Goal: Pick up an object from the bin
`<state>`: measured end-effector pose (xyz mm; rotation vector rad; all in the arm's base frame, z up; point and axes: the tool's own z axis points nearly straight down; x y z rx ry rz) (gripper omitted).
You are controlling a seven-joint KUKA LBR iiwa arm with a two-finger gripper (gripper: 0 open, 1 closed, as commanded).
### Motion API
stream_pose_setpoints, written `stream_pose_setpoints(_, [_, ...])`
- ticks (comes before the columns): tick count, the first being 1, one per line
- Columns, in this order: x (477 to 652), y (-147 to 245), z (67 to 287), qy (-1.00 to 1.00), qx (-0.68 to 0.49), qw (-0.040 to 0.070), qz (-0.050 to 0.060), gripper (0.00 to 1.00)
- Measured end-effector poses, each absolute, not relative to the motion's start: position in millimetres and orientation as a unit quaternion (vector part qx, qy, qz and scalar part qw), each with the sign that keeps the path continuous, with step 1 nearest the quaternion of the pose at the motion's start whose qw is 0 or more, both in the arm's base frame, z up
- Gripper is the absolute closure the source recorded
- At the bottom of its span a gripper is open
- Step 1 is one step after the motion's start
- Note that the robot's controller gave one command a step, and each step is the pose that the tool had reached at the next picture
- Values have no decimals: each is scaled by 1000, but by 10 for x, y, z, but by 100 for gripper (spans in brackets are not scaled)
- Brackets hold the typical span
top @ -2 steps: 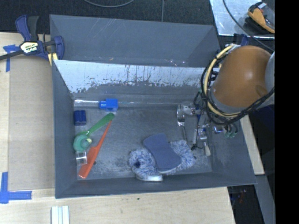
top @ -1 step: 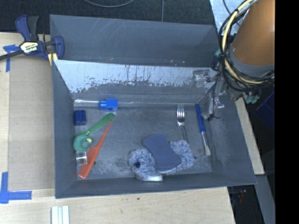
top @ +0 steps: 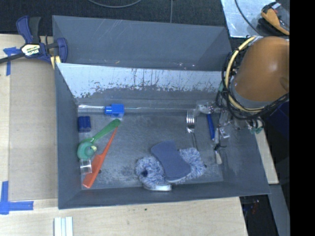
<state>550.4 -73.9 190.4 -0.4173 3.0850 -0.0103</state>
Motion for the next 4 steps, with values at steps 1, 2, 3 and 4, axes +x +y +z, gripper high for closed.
stream_pose_setpoints(1, [5253,-570,2296,982,-187,24,-6,0])
stream_pose_setpoints(2, [5108,-899,1516,961,-277,17,-7,0])
stream_pose_setpoints(3, [5154,-648,2200,975,-220,26,-6,0])
stream_pose_setpoints(4, [5159,-988,1286,944,-328,20,-9,0])
